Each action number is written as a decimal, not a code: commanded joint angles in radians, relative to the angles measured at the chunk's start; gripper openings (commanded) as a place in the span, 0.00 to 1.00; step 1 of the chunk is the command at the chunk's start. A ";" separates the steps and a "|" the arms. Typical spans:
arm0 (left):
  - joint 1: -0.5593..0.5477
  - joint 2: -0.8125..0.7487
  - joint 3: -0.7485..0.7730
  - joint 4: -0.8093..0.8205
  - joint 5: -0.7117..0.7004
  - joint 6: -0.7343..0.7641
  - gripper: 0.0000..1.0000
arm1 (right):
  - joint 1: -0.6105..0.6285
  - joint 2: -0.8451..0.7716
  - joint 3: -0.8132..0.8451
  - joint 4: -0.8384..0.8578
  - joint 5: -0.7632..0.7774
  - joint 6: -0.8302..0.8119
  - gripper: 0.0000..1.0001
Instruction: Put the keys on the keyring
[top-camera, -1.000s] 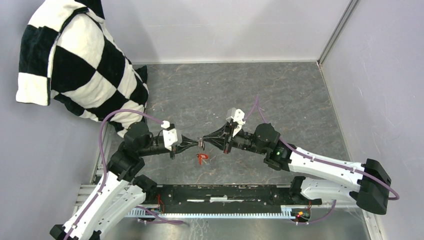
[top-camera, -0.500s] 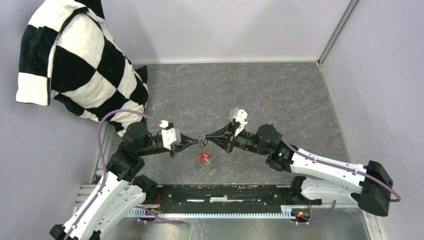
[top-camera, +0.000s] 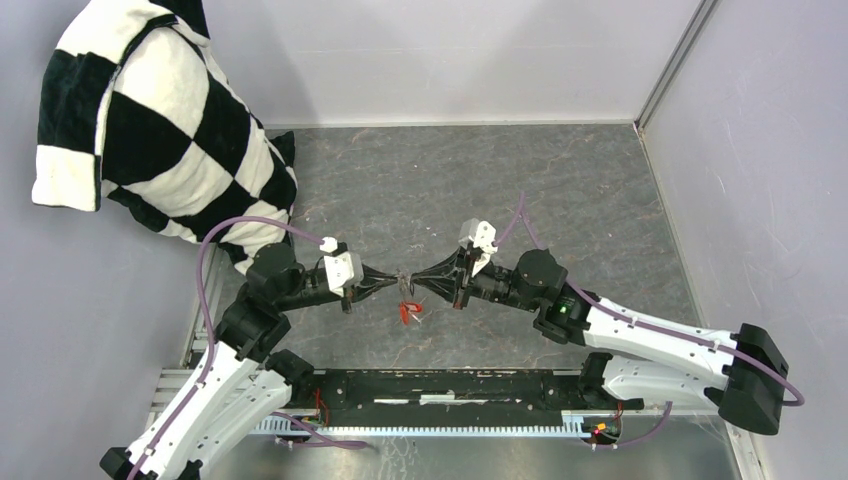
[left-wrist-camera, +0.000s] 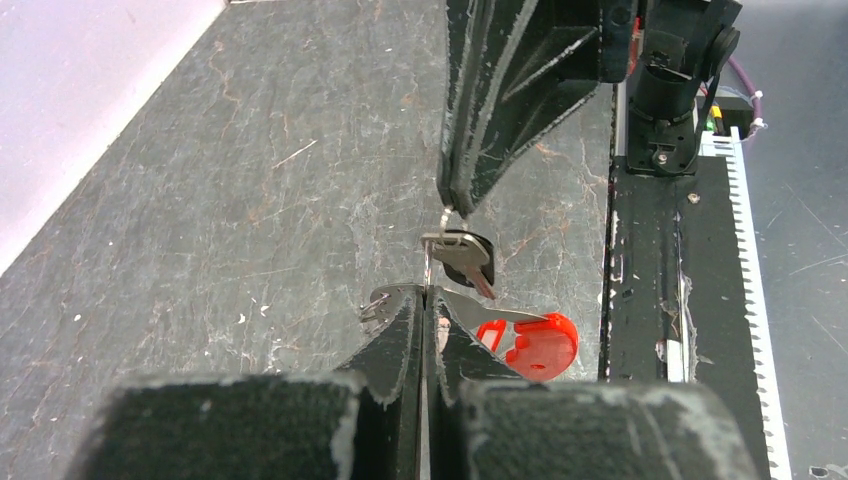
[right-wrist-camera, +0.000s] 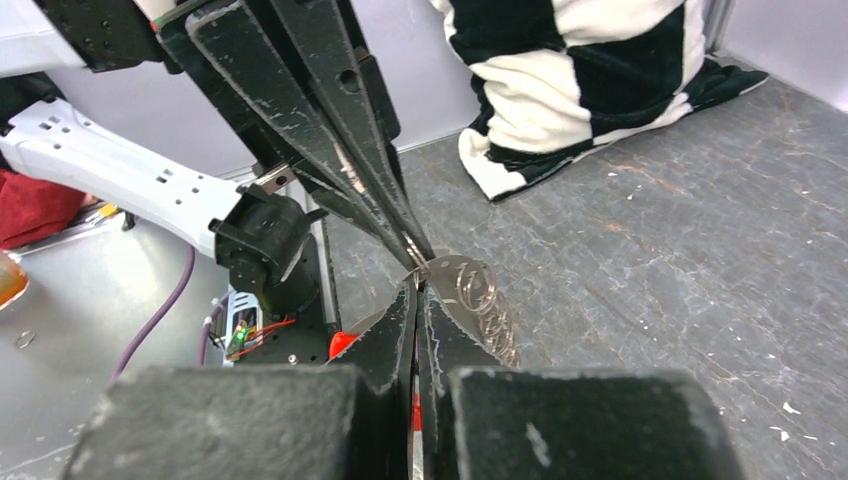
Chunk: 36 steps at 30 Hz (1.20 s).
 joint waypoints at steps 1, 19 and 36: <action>-0.001 0.008 -0.001 0.049 -0.015 -0.038 0.02 | -0.003 0.022 0.048 0.036 -0.068 -0.007 0.00; -0.001 -0.001 -0.007 0.034 0.004 -0.006 0.02 | -0.002 0.052 0.086 0.059 -0.019 -0.018 0.00; -0.001 -0.016 -0.005 0.034 0.019 0.010 0.02 | -0.002 0.042 0.074 0.027 0.041 -0.017 0.00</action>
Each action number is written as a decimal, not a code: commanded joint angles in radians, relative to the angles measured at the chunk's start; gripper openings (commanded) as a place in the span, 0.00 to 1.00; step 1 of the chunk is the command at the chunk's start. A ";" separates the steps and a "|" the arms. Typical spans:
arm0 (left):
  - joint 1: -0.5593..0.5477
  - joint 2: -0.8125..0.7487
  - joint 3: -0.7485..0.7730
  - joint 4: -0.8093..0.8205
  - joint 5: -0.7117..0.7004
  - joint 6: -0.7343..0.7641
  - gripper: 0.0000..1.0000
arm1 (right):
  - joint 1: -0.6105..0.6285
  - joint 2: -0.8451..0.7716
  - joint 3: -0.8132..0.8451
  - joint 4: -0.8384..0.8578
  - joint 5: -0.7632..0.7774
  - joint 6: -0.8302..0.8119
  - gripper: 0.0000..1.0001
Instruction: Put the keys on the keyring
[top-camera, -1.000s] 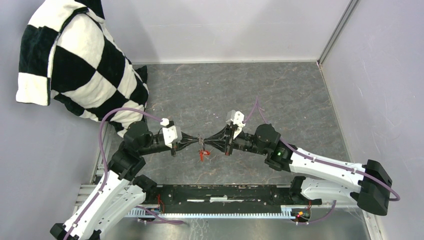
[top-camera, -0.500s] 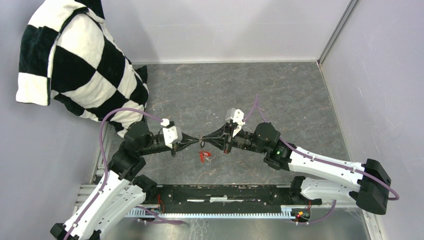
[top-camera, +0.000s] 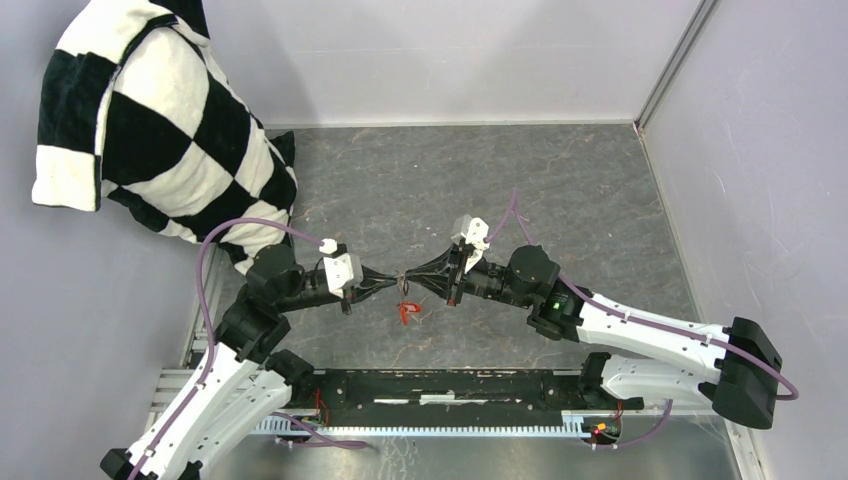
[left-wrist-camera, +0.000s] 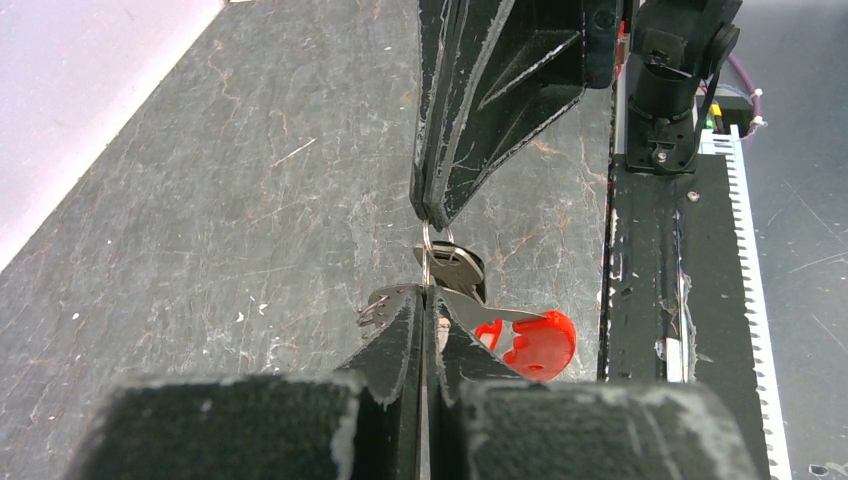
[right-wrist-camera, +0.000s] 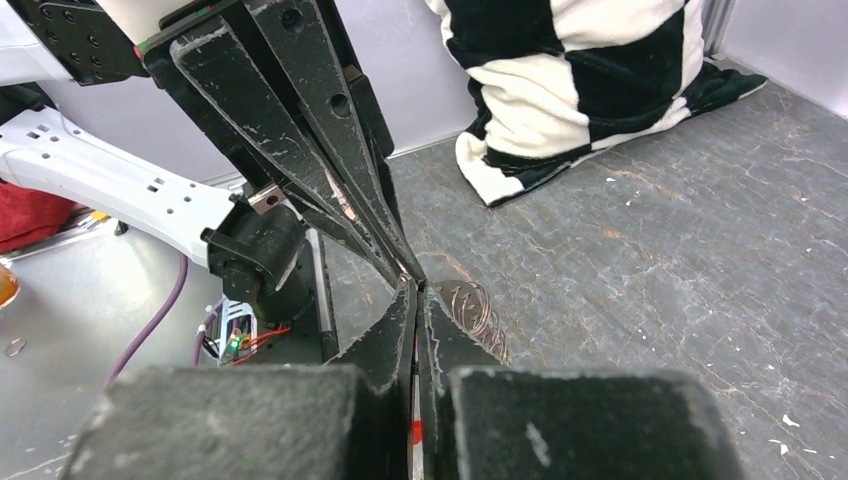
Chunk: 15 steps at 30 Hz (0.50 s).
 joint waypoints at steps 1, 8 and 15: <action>-0.001 -0.011 0.007 0.036 0.020 0.010 0.02 | -0.003 -0.014 0.031 0.021 0.043 -0.008 0.00; -0.001 -0.017 0.003 0.046 0.019 0.007 0.02 | -0.003 -0.025 0.015 0.015 0.064 -0.009 0.00; -0.001 -0.017 0.004 0.062 0.016 -0.005 0.02 | -0.003 -0.026 0.008 0.010 0.060 -0.009 0.00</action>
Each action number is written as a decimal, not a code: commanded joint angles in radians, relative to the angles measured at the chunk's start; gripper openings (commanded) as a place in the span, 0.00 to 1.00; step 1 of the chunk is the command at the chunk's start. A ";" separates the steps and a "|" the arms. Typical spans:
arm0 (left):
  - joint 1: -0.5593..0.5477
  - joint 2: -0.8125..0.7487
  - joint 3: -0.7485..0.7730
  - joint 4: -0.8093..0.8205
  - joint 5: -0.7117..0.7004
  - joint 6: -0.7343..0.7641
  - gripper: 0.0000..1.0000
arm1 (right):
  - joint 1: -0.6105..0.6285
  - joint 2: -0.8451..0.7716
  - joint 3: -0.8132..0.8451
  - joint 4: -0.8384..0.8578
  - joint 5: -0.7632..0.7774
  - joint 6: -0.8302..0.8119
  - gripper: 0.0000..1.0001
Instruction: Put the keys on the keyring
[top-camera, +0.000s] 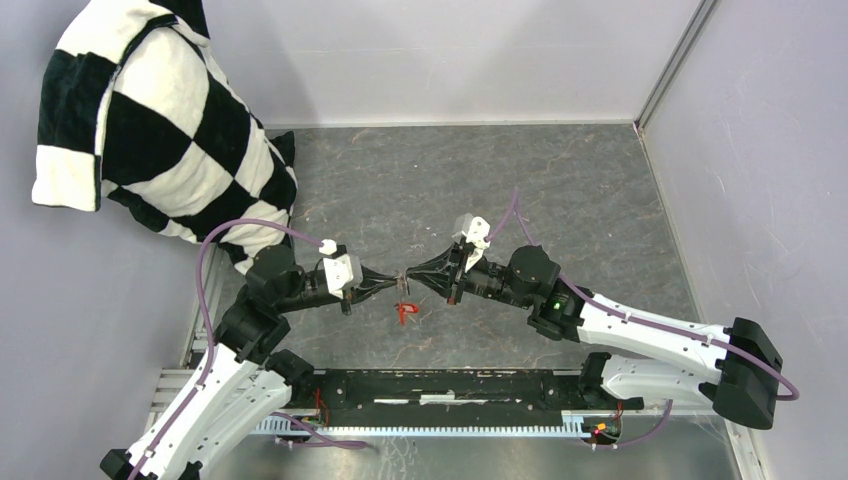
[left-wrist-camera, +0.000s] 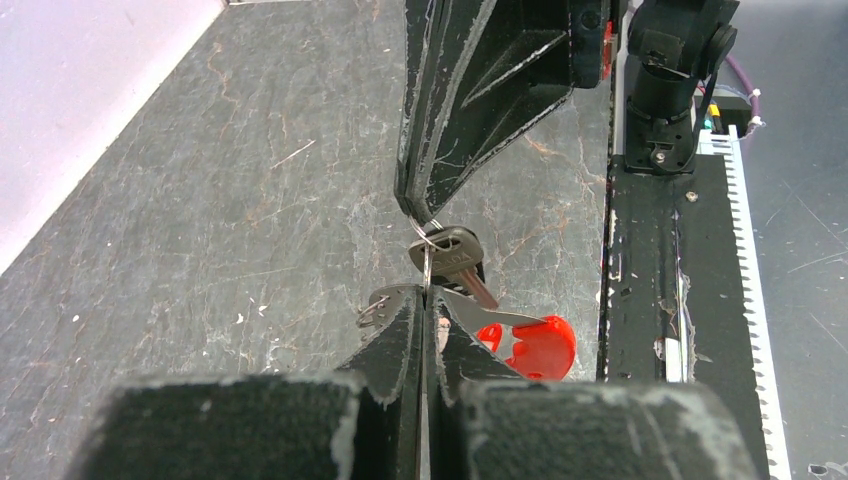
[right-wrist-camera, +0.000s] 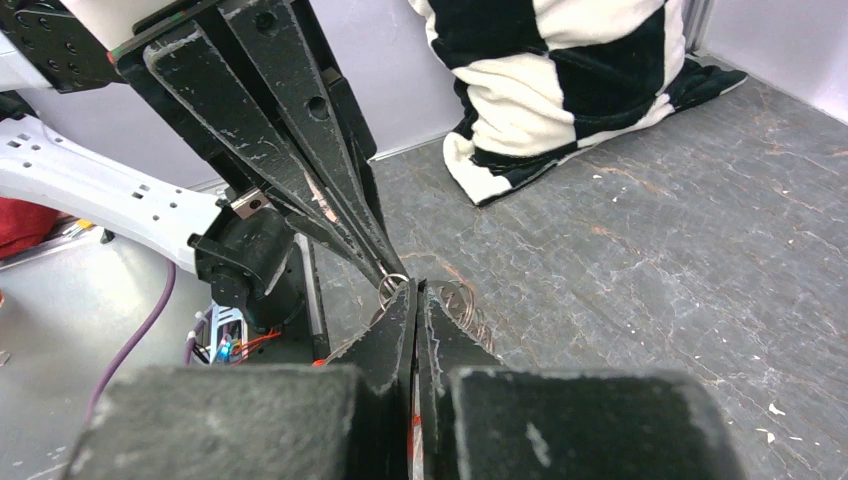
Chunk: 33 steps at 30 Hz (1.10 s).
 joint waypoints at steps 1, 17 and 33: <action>-0.001 -0.011 0.006 0.061 0.014 -0.005 0.02 | -0.003 -0.023 0.006 0.017 0.030 -0.009 0.00; -0.001 -0.012 0.011 0.086 -0.023 -0.021 0.02 | -0.003 -0.048 -0.021 -0.008 0.040 -0.013 0.00; -0.001 -0.019 0.009 0.038 -0.035 0.023 0.02 | -0.019 -0.157 -0.229 -0.202 0.267 -0.051 0.00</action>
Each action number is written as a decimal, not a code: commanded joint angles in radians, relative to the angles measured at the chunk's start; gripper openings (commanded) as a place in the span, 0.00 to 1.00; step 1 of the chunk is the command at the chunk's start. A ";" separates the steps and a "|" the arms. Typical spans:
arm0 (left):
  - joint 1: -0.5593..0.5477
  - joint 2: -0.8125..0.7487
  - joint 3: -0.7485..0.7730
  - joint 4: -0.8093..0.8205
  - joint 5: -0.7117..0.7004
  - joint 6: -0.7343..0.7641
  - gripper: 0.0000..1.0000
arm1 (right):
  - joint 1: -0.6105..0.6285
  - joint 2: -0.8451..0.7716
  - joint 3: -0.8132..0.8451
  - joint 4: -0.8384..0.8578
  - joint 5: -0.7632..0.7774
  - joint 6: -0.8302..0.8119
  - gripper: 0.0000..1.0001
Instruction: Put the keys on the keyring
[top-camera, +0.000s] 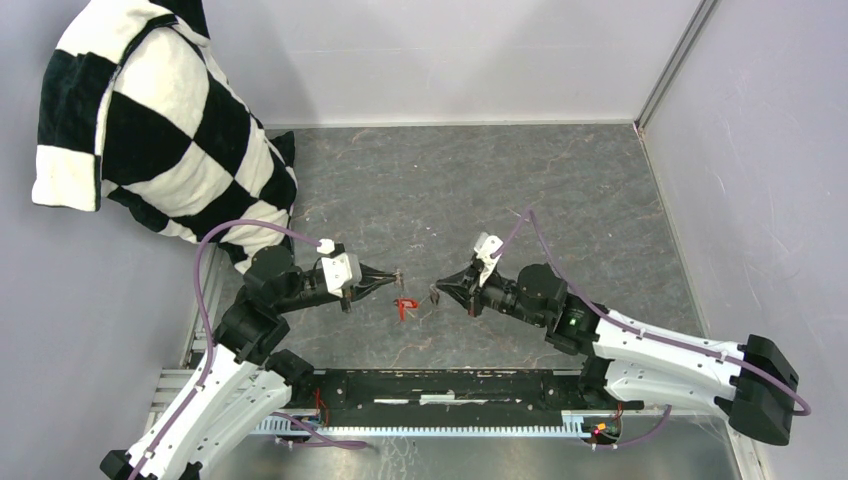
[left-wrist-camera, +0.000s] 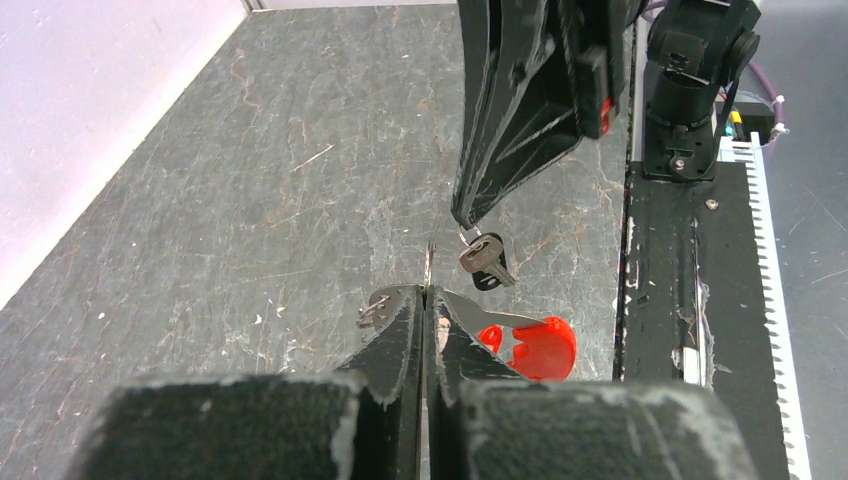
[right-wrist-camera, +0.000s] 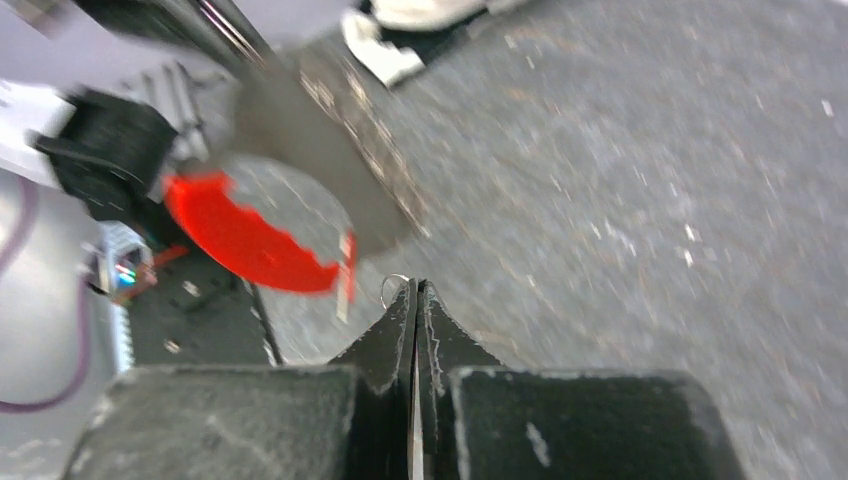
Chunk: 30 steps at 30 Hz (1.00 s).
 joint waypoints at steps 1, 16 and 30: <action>-0.001 -0.017 0.008 0.010 -0.004 0.026 0.02 | -0.017 -0.030 -0.112 -0.085 0.164 -0.023 0.00; -0.001 -0.019 0.007 -0.018 0.019 0.041 0.02 | -0.074 0.112 -0.323 0.107 0.178 0.024 0.00; -0.001 -0.025 -0.001 -0.017 0.028 0.048 0.02 | -0.131 0.123 -0.309 0.086 0.120 0.039 0.40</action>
